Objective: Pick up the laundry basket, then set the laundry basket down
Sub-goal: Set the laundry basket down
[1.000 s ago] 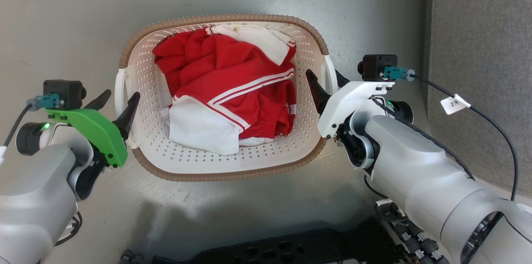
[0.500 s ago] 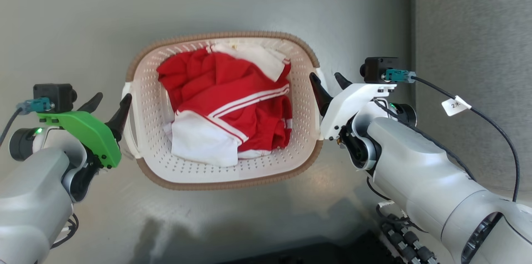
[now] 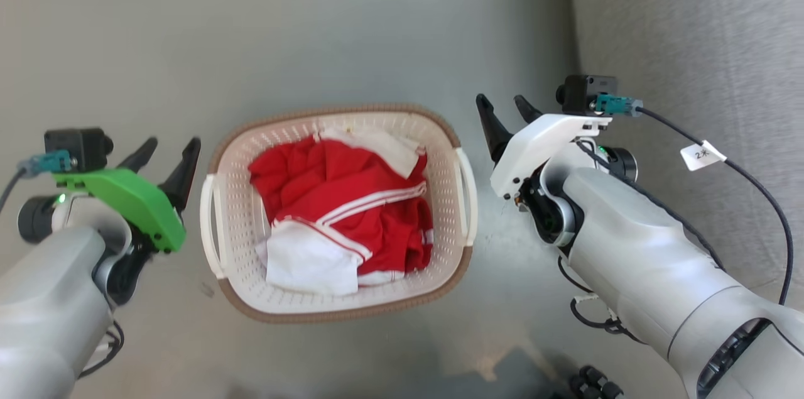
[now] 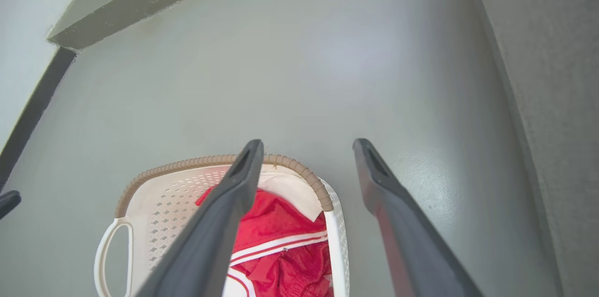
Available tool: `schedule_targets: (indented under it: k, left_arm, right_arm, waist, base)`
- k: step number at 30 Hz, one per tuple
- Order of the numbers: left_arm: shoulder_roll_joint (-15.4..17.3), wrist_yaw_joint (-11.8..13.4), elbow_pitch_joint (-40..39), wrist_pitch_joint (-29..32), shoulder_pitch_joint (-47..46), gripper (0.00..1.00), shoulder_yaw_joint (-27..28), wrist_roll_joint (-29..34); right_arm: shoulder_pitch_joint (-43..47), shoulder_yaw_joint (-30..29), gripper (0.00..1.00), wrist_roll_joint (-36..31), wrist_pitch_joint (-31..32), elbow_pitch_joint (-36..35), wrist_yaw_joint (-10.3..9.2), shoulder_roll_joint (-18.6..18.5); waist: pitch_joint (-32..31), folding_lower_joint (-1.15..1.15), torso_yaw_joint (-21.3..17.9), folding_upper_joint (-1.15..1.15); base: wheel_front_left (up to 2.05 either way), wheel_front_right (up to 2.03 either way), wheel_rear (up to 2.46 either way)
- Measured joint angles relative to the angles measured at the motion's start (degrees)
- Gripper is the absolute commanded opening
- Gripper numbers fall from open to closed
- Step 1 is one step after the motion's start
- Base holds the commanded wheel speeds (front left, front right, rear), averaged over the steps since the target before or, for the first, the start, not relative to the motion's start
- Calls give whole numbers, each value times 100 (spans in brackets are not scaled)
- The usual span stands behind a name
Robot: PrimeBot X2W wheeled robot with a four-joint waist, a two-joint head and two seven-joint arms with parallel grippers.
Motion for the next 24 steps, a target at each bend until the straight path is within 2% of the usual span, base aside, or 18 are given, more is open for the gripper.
schedule_targets:
  k: [8, 18, 24]
  left_arm:
    - [-3, 0, -338, 0, 70, 100, 592, 326]
    - [26, 0, -697, 0, 783, 100, 1471, 843]
    - [-65, 0, -1000, 0, 1146, 100, 2022, 1149]
  right_arm:
    - [78, -535, 100, -605, 0, -176, 20, -71]
    - [581, -1136, 100, -1381, -1, -793, 45, -213]
    - [1162, -1705, 100, -1784, -1, -1228, 37, -517]
  waist:
    - [-573, 0, -33, 0]
    - [-1394, 0, 4, 0]
    - [-1888, 0, 57, 0]
  base:
    - [0, 0, 0]
    - [0, 0, 0]
    - [0, 0, 0]
